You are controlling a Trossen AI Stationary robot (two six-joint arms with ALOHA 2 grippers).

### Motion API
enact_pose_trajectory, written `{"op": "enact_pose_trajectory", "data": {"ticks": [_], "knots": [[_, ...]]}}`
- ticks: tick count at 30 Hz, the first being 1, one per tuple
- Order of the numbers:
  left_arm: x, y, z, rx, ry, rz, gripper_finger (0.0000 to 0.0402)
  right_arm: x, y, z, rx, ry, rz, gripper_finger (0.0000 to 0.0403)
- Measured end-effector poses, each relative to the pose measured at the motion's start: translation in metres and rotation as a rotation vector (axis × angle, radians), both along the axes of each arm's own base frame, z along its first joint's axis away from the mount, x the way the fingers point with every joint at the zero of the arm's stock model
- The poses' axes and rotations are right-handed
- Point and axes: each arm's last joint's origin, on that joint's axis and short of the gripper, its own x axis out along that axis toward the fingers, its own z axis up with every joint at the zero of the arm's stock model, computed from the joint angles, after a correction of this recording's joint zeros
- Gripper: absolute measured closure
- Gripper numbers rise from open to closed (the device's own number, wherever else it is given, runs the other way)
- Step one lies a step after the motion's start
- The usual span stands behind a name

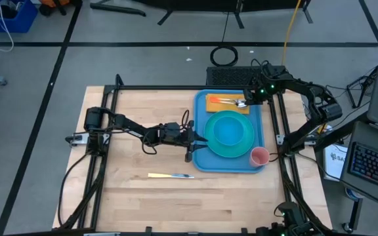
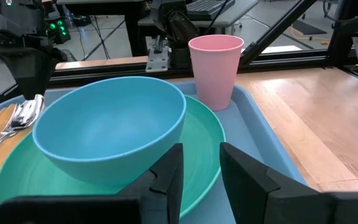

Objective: Set up tray
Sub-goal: Put the orange spoon to the right of the orange fork on the yellow table napkin on the blue serving tray

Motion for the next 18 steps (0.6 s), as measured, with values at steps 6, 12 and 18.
{"op": "enact_pose_trajectory", "data": {"ticks": [6,12,18], "knots": [[0.0,0.0,0.0,0.0,0.0,0.0,0.0293,0.001,-0.0023,0.0005,-0.036,-0.01,0.015,0.0267],[0.0,0.0,-0.0001,0.0,0.001,0.0,0.0293,0.0022,-0.0059,0.0015,-0.078,-0.023,0.018,0.0231],[-0.0001,0.0,-0.0004,0.0,0.004,0.0,0.0293,0.0027,-0.0095,0.0022,-0.115,-0.011,-0.003,0.021]]}}
